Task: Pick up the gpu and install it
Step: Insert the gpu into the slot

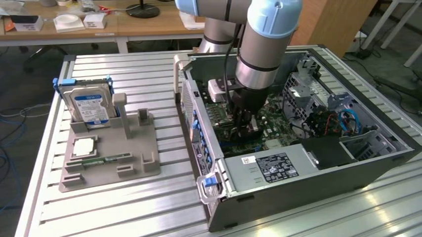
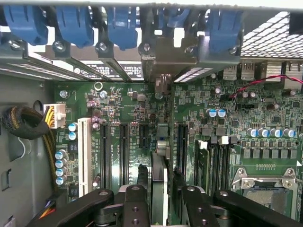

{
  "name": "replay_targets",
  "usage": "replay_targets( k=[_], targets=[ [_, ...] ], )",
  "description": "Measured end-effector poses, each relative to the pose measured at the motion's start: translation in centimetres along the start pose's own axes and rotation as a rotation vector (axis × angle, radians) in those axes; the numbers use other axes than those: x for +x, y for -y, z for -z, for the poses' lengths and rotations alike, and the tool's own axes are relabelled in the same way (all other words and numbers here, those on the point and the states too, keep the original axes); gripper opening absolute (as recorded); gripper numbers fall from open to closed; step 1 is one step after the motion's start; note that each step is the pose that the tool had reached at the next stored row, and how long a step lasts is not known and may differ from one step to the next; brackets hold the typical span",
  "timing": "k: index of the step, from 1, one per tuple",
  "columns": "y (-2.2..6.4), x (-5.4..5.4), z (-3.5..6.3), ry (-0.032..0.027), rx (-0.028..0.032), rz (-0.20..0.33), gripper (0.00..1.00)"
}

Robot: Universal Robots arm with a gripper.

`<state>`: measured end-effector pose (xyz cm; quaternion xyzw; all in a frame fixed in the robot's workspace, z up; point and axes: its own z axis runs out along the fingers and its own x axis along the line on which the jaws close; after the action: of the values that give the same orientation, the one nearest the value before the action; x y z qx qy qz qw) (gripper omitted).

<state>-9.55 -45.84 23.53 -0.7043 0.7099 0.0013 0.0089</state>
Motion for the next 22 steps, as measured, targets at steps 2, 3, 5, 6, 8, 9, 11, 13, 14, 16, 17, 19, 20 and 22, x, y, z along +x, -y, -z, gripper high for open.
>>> replay_targets(
  k=[2,3,5,6,8,9,11,13,14,16,17,19,20,22],
  targets=[
    [0.00,0.0,0.16,-0.0002,-0.0002,0.000,0.33],
    [-0.01,0.0,0.24,-0.0004,-0.0004,0.000,0.33],
    [0.00,0.0,0.38,-0.0001,0.0004,0.000,0.33],
    [0.00,0.0,0.46,-0.0001,0.0005,0.001,0.33],
    [0.01,0.0,0.63,0.0000,0.0010,0.001,0.33],
    [0.01,0.0,0.71,0.0000,0.0011,0.002,0.33],
    [0.02,0.0,0.91,0.0001,0.0014,0.003,0.33],
    [0.02,0.0,1.16,0.0002,0.0015,0.004,0.33],
    [0.01,0.0,1.29,0.0004,0.0017,0.005,0.33],
    [0.02,0.0,1.58,0.0005,0.0021,0.006,0.33],
    [0.02,0.0,1.73,0.0006,0.0023,0.006,0.33],
    [0.02,0.0,2.07,0.0009,0.0029,0.007,0.33],
    [0.03,0.0,2.25,0.0010,0.0033,0.008,0.33],
    [0.03,0.0,2.61,0.0015,0.0039,0.009,0.33]
  ],
)
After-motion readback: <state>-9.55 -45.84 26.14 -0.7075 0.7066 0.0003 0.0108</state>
